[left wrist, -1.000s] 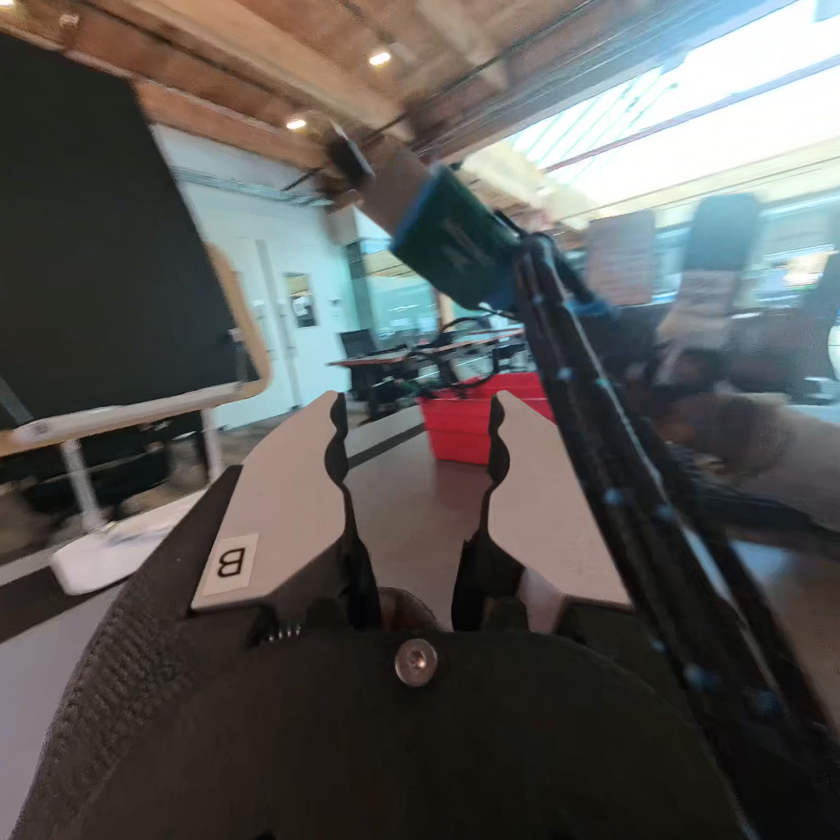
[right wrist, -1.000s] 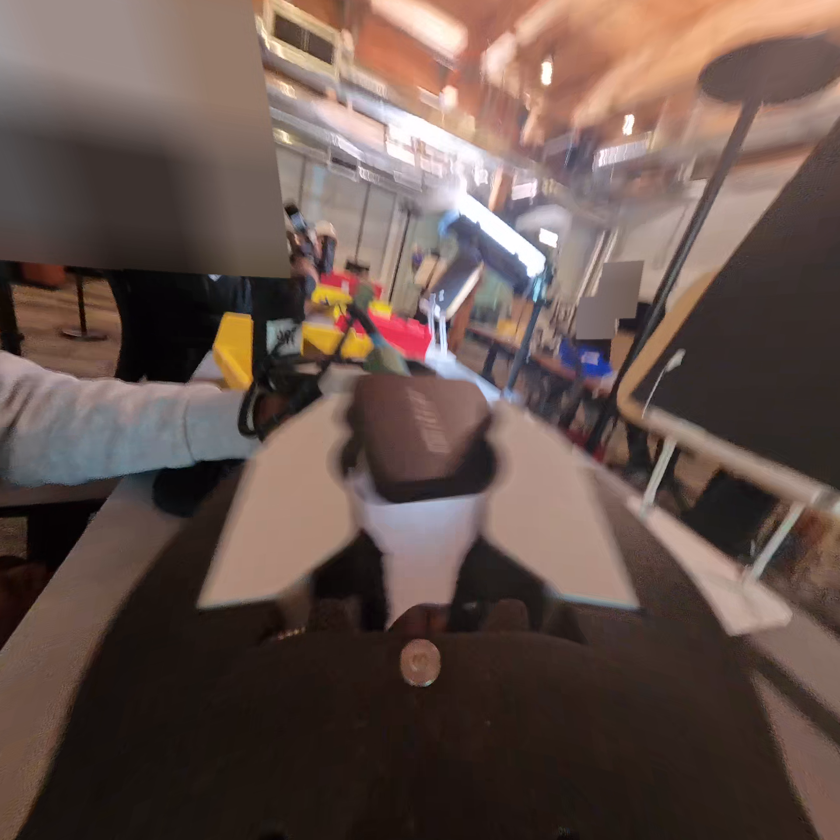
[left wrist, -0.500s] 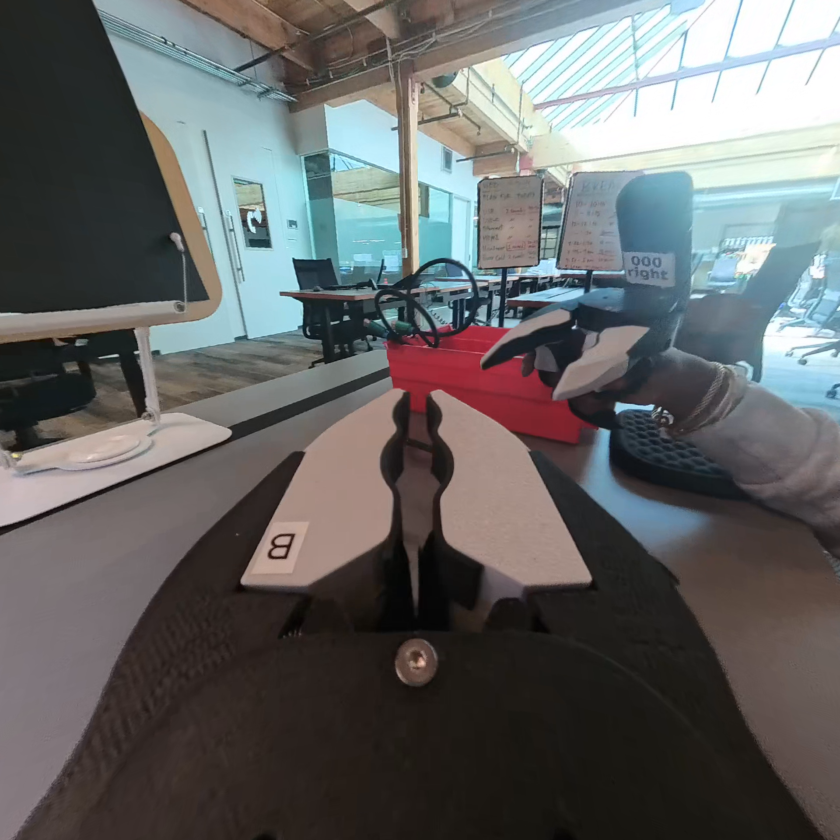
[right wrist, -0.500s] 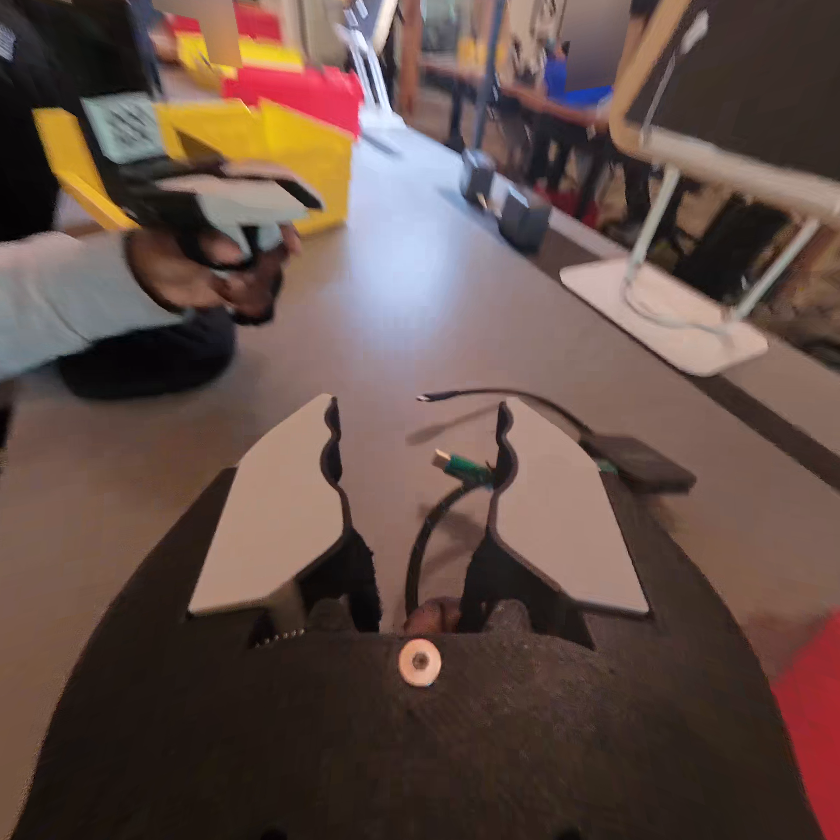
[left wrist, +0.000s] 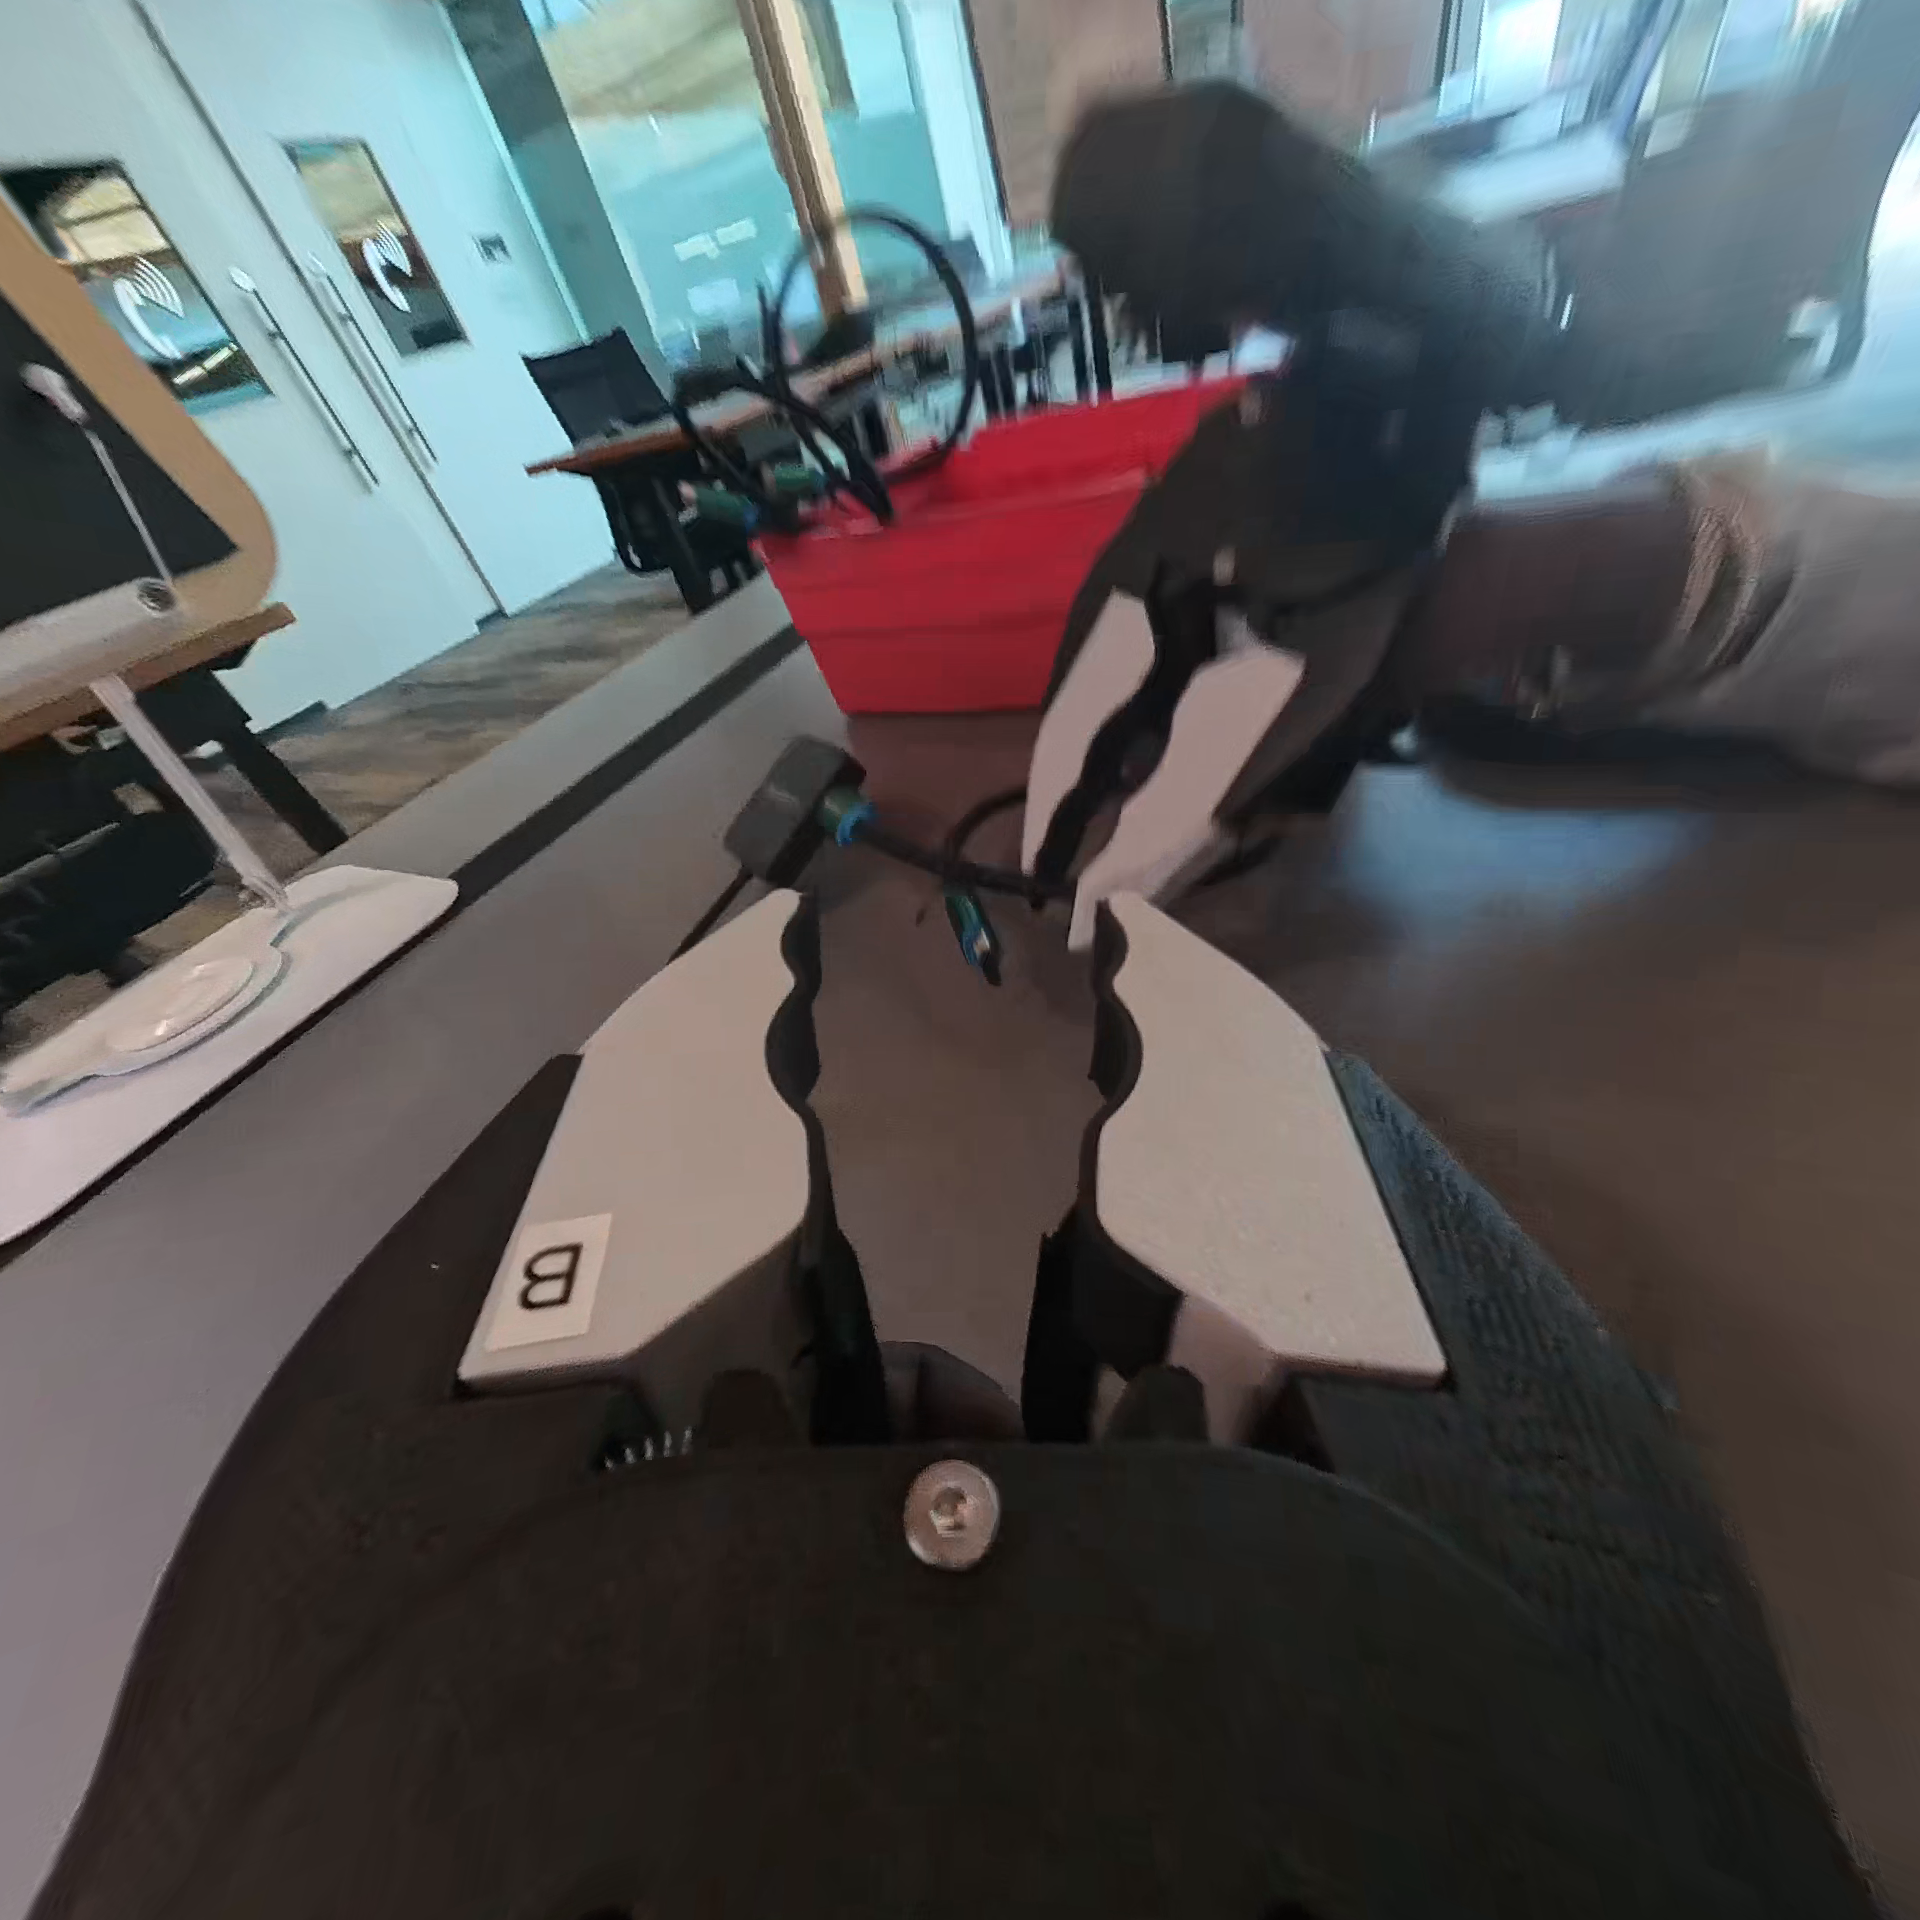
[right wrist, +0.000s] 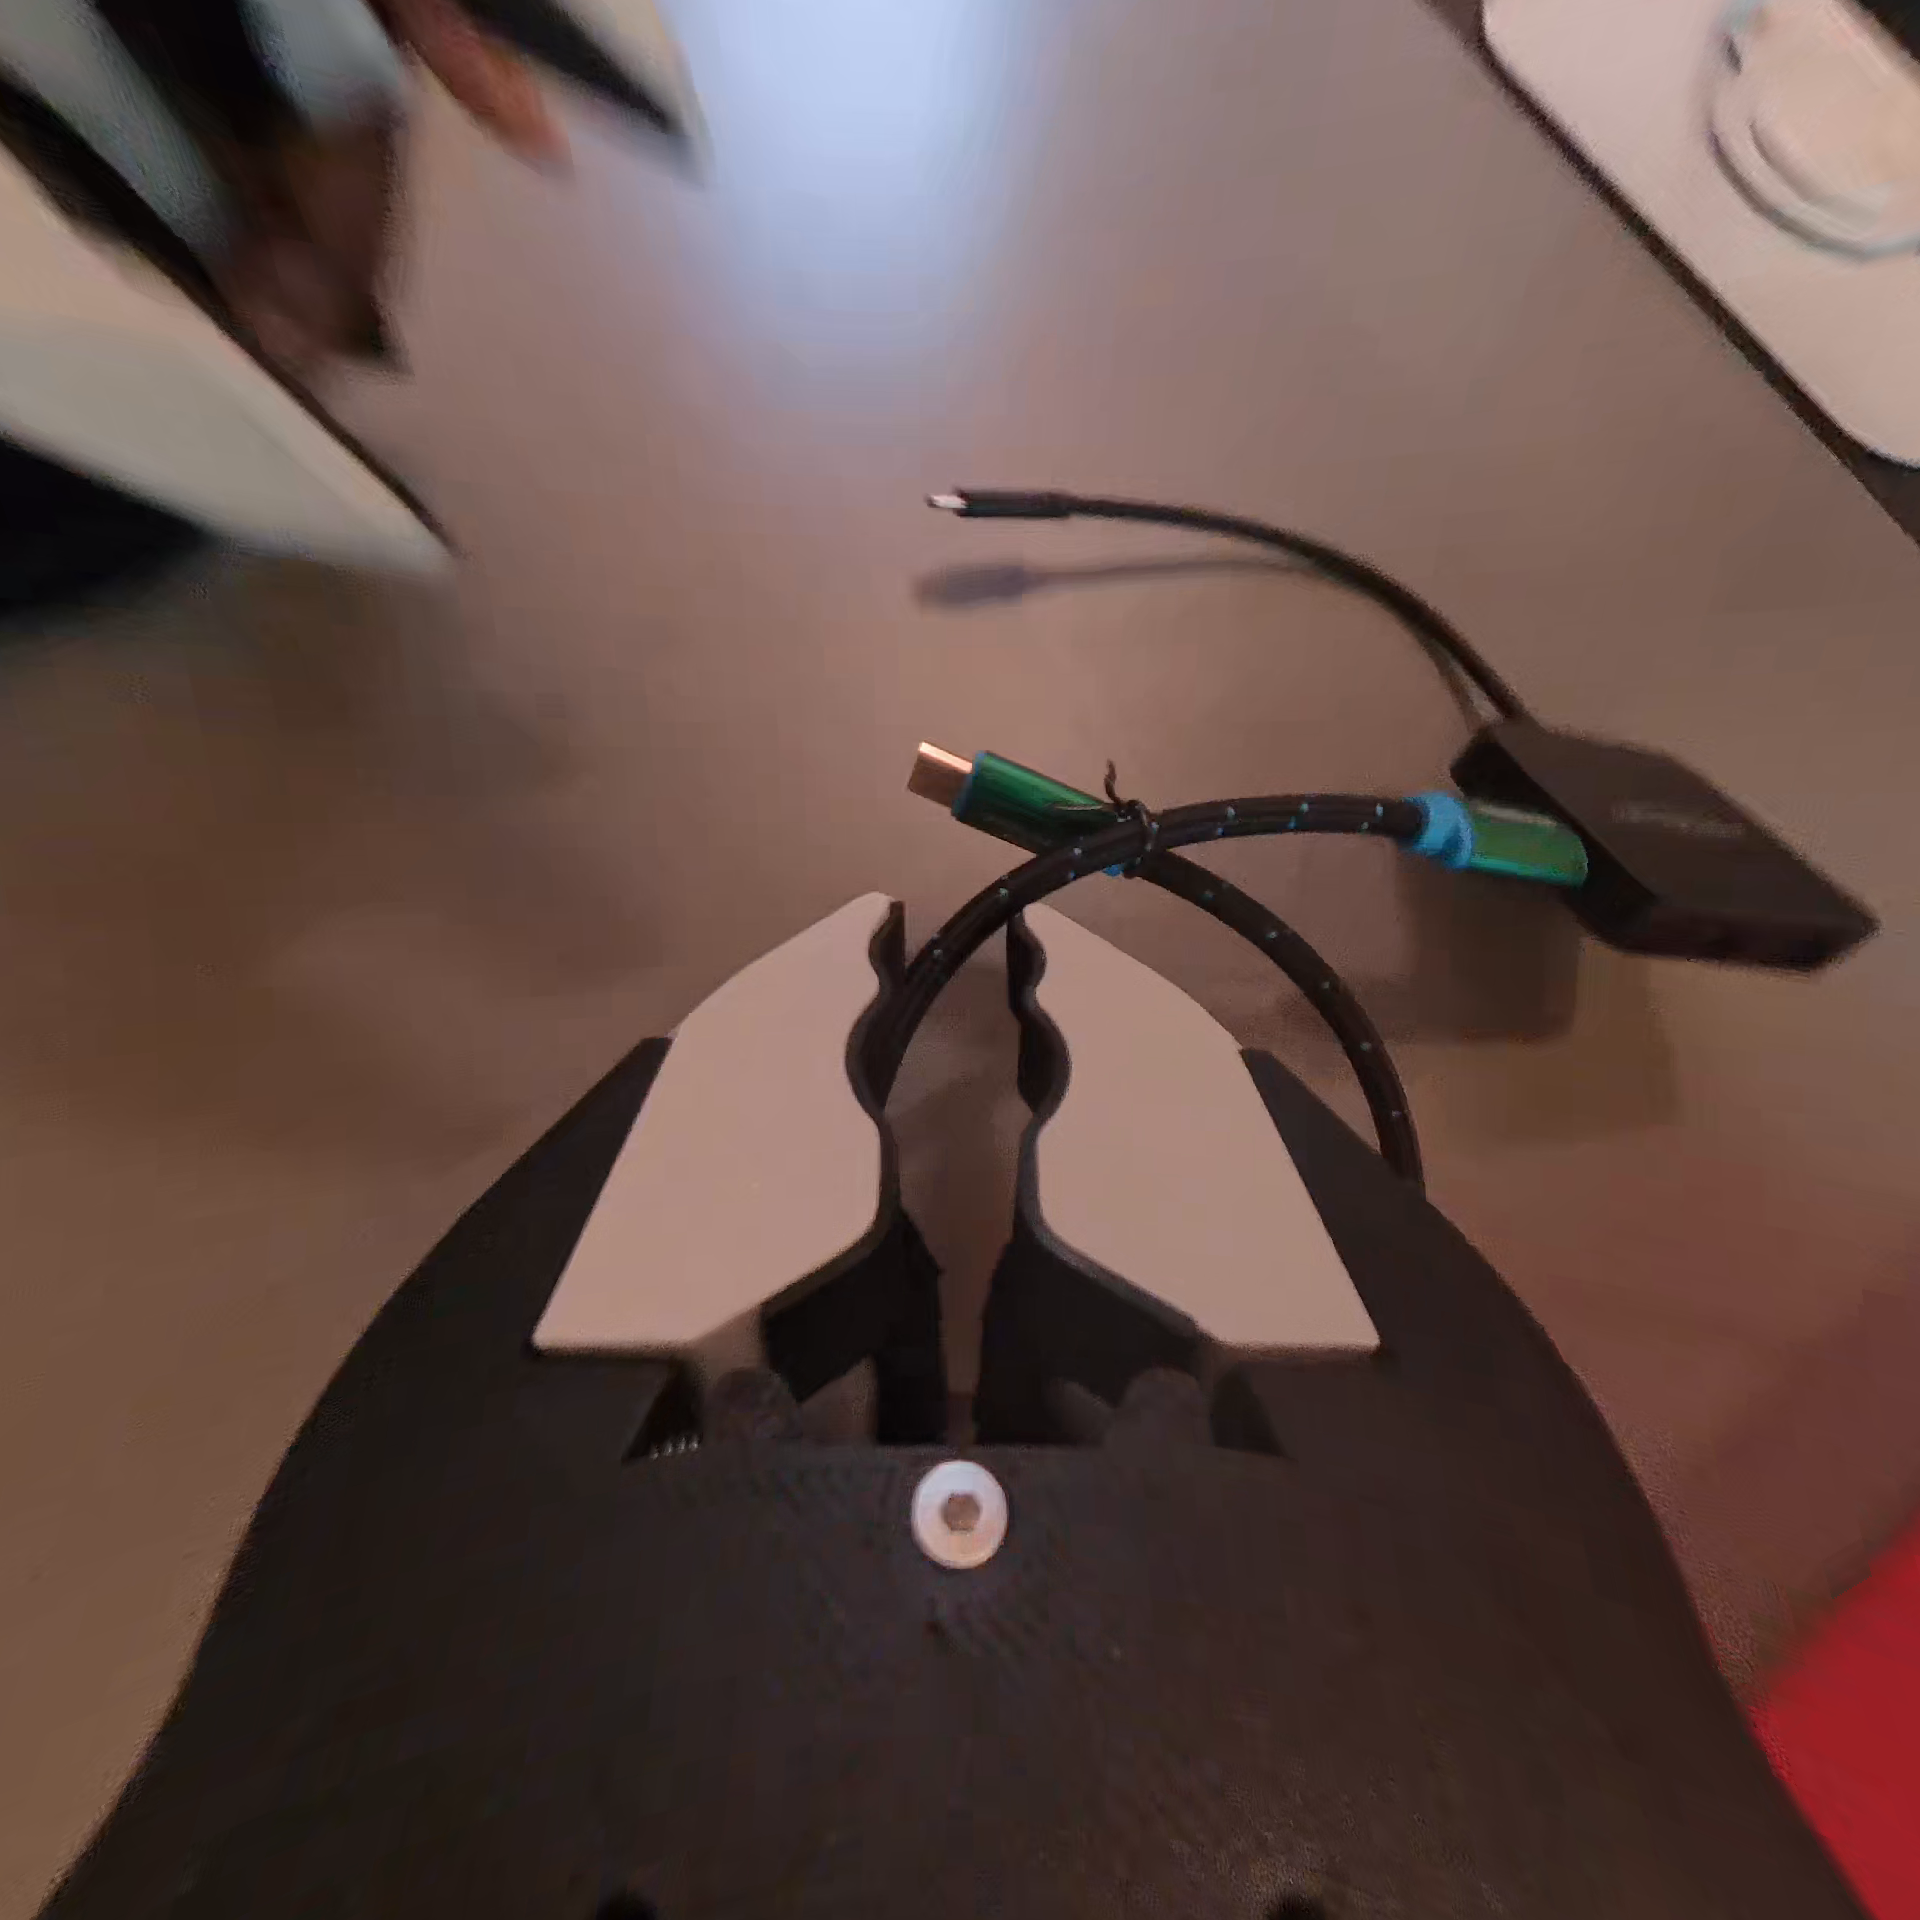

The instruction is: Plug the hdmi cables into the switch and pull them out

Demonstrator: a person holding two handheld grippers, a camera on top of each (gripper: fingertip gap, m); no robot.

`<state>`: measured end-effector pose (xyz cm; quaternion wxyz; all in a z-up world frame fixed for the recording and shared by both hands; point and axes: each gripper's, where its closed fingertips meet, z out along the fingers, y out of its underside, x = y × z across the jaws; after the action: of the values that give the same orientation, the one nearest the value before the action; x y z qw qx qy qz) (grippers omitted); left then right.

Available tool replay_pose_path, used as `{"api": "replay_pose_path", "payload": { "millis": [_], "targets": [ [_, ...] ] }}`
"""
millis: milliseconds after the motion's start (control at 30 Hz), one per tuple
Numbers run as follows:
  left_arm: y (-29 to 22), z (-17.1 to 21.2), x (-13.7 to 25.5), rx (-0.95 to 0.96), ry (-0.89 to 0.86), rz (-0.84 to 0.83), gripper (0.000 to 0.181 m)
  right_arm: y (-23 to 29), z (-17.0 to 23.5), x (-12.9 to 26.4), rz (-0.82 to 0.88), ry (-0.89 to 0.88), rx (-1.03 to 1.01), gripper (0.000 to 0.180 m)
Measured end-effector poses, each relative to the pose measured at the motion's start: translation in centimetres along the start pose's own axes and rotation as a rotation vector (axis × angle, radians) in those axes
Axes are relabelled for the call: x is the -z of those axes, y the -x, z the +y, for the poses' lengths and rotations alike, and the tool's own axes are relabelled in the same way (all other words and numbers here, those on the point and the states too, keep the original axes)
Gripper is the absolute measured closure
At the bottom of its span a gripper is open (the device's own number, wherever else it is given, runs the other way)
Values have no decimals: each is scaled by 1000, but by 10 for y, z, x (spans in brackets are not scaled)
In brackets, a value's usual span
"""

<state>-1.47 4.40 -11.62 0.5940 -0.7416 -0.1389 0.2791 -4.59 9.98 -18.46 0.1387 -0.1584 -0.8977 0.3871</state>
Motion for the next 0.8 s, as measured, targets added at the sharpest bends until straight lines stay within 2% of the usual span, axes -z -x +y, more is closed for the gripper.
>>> {"api": "replay_pose_path", "payload": {
  "millis": [33,133,267,300,367,400,433,533,633,700,733,800],
  "targets": [
    [-3,8,-3,-58,51,0,130,8,-13,4,-63,-81,-43,161],
    [-6,23,-10,-260,144,-47,125,33,-52,24,-314,-335,-208,162],
    [7,12,-10,-390,87,-167,124,65,-81,52,-666,-508,-350,167],
    [11,10,-9,-402,77,-195,127,74,-85,56,-727,-521,-350,167],
    [8,5,-7,-418,51,-181,151,90,-92,58,-791,-530,-327,166],
    [8,1,-4,-413,35,-187,162,96,-95,59,-800,-539,-309,165],
    [10,-3,-1,-424,19,-205,166,99,-99,61,-800,-562,-282,165],
    [9,-21,9,-299,-91,-147,170,108,-113,90,-844,-730,-133,150],
    [0,-51,29,-54,-323,41,170,79,-128,132,-751,-1027,-133,134],
    [-6,-69,45,104,-464,187,170,51,-128,148,-663,-1155,-198,118],
    [-5,-77,51,165,-528,225,169,44,-124,146,-632,-1152,-206,110],
    [-3,-88,63,249,-633,271,170,44,-114,124,-553,-1018,-143,95]
  ]
}}
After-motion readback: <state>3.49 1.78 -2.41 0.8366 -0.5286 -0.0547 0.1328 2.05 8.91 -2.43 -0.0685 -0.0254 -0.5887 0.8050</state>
